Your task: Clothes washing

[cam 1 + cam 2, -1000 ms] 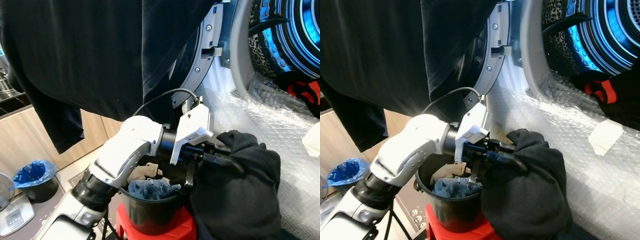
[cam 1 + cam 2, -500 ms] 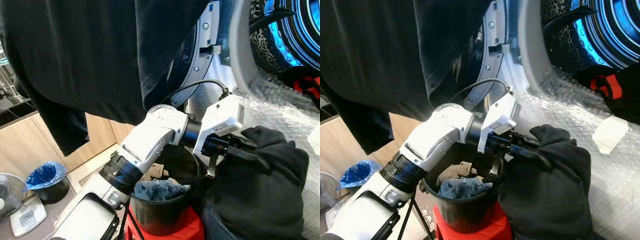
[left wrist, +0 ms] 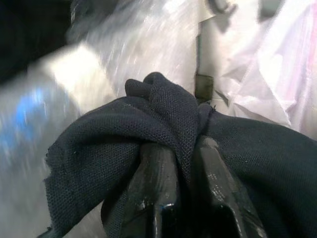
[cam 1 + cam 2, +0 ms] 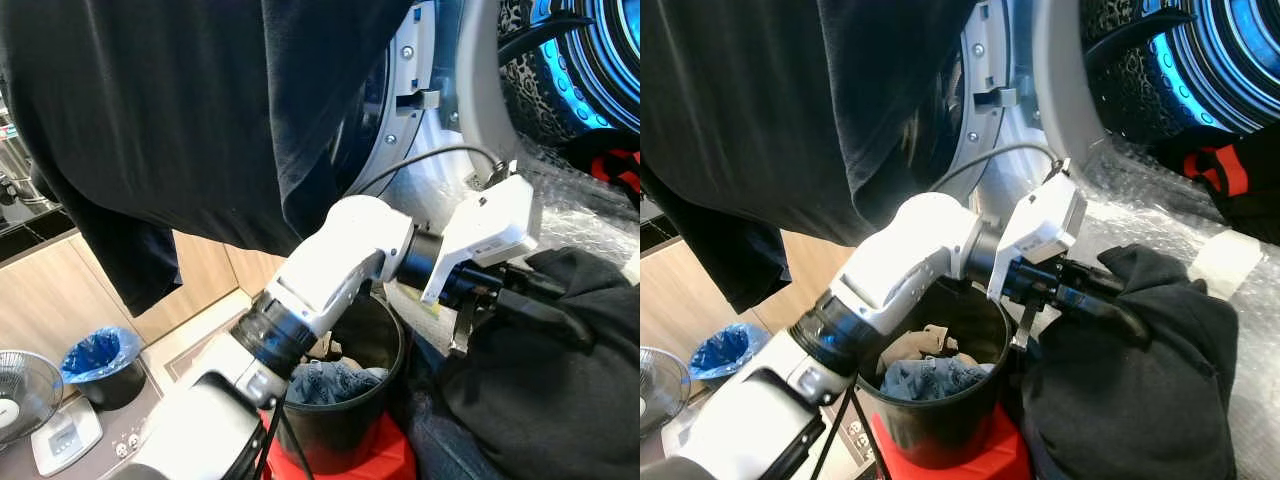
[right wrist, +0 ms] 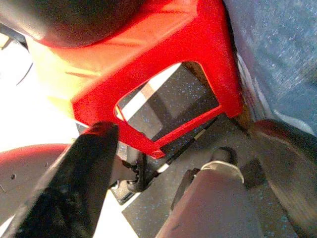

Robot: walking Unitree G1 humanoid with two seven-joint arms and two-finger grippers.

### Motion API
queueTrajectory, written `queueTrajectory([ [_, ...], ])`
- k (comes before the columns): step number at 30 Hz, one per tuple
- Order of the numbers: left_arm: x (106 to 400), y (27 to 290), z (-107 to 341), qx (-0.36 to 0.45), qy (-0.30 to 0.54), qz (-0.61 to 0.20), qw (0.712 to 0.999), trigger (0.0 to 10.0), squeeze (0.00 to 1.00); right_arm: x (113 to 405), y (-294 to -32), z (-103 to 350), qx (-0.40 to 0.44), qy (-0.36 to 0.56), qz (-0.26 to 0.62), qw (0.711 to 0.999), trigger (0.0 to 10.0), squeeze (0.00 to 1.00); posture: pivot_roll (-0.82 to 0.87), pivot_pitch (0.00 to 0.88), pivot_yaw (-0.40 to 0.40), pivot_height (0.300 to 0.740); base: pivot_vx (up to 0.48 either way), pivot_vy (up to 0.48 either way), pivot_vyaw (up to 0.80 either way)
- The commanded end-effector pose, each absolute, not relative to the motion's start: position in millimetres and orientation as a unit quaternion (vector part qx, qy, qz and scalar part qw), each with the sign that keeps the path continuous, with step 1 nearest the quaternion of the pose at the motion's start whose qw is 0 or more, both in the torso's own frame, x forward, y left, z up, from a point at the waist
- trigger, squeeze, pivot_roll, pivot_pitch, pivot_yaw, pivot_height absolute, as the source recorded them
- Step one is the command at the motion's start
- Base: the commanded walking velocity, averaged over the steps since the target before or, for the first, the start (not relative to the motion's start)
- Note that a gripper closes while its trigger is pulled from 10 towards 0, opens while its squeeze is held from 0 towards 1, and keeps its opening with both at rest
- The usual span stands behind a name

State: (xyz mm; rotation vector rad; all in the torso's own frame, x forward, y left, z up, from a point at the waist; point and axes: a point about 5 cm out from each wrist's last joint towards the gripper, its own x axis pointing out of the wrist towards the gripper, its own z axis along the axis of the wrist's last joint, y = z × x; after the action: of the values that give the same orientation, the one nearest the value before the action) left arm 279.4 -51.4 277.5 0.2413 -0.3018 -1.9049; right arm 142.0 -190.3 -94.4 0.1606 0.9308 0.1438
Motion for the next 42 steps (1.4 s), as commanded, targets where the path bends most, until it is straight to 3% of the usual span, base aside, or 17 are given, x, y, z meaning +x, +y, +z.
queueTrajectory([
  [1, 279, -48, 271, 0.107, -0.121, -0.796, 0.584, 10.0, 0.00, 146, -187, -91, 0.068, 0.435, 0.112, 0.891, 10.0, 0.00, -0.11, 0.000, 0.136, 0.740, 0.000, 0.000, 0.00],
  [5, 278, -46, 255, 0.093, -0.098, -0.778, 0.613, 10.0, 0.00, 146, -188, -89, 0.054, 0.434, 0.177, 0.882, 10.0, 0.00, -0.11, 0.000, 0.130, 0.740, 0.000, 0.000, 0.00],
  [11, 275, -31, 239, 0.071, -0.083, -0.748, 0.655, 10.0, 0.00, 135, -189, -82, 0.022, 0.446, 0.372, 0.814, 10.0, 0.00, -0.10, 0.000, 0.101, 0.740, 0.000, 0.000, 0.00],
  [15, 274, -28, 237, 0.070, -0.081, -0.740, 0.664, 10.0, 0.00, 135, -192, -79, 0.021, 0.445, 0.409, 0.796, 10.0, 0.00, -0.10, 0.000, 0.098, 0.740, 0.000, 0.000, 0.00],
  [16, 273, -24, 231, 0.070, -0.075, -0.730, 0.675, 10.0, 0.00, 135, -198, -73, 0.016, 0.440, 0.456, 0.773, 10.0, 0.00, -0.09, 0.000, 0.090, 0.740, 0.000, 0.000, 0.00],
  [20, 270, -17, 210, 0.092, -0.058, -0.701, 0.705, 10.0, 0.00, 141, -219, -53, 0.015, 0.418, 0.515, 0.748, 10.0, 0.00, -0.10, 0.000, 0.080, 0.740, 0.000, 0.000, 0.00],
  [31, 270, -7, 180, 0.113, -0.034, -0.642, 0.757, 10.0, 0.00, 150, -242, -17, 0.026, 0.366, 0.529, 0.765, 10.0, 0.00, -0.12, 0.000, 0.060, 0.740, 0.000, 0.000, 0.00],
  [35, 269, -2, 164, 0.120, -0.025, -0.601, 0.790, 10.0, 0.00, 149, -258, 9, 0.058, 0.340, 0.503, 0.793, 10.0, 0.00, -0.13, 0.000, 0.046, 0.740, 0.000, 0.000, 0.00],
  [38, 269, -1, 159, 0.119, -0.022, -0.594, 0.795, 10.0, 0.00, 148, -264, 13, 0.064, 0.335, 0.491, 0.802, 10.0, 0.00, -0.13, 0.000, 0.044, 0.740, 0.000, 0.000, 0.00],
  [42, 266, -2, 140, 0.134, -0.014, -0.575, 0.807, 10.0, 0.00, 147, -284, 32, 0.099, 0.319, 0.431, 0.838, 10.0, 0.00, -0.15, 0.000, 0.035, 0.740, 0.000, 0.000, 0.00],
])
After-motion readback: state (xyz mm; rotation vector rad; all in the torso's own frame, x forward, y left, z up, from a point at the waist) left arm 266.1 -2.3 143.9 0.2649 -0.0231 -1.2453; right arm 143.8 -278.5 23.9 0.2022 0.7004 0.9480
